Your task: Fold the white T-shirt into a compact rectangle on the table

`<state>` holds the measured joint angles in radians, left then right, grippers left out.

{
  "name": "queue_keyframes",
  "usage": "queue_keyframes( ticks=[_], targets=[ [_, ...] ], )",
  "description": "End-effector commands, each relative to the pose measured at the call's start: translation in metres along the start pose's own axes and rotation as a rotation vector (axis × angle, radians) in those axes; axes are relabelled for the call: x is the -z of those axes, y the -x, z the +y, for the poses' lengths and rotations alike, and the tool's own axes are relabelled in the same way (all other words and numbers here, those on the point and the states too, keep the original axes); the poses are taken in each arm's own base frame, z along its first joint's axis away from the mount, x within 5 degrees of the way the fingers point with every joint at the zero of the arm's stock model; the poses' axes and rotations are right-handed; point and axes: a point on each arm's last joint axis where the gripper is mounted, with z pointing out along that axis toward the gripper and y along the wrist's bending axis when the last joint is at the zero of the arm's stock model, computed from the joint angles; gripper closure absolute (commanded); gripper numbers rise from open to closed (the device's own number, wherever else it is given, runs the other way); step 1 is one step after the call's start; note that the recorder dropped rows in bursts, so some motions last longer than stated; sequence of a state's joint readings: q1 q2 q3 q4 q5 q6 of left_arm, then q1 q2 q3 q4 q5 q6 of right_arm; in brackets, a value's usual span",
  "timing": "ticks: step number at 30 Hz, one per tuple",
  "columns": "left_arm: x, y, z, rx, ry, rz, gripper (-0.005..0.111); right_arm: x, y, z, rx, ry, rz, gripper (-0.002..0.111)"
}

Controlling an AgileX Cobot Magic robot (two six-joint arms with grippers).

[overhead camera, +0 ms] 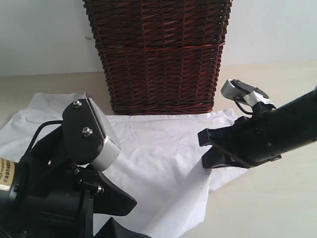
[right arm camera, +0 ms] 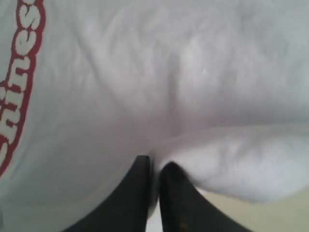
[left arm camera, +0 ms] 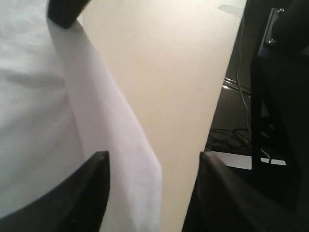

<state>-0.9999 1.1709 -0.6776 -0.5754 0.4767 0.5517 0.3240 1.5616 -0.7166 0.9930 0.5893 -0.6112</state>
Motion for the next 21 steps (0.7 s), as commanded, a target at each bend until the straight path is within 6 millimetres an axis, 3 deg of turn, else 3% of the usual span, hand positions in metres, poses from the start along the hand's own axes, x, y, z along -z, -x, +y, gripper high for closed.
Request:
queue_keyframes(
  ticks=[1, 6, 13, 18, 21],
  targets=[
    [0.003, -0.001, -0.001, 0.011, -0.006, 0.003, 0.053, -0.026, 0.021, -0.009, -0.009, -0.023, 0.025, 0.084],
    [0.003, -0.002, 0.0, 0.0, 0.001, 0.007, 0.053, -0.044, 0.03, -0.013, 0.037, -0.002, 0.084, 0.063],
    [0.002, -0.002, 0.0, -0.003, 0.002, 0.009, 0.053, -0.022, 0.026, -0.004, 0.194, -0.024, 0.161, 0.061],
    [-0.001, -0.009, 0.002, 0.004, 0.018, 0.009, 0.053, -0.003, 0.002, -0.015, 0.155, -0.189, 0.302, 0.061],
    [-0.001, -0.009, 0.003, 0.005, 0.022, 0.005, 0.053, -0.009, -0.019, -0.028, 0.092, -0.228, 0.309, 0.061]
  ],
)
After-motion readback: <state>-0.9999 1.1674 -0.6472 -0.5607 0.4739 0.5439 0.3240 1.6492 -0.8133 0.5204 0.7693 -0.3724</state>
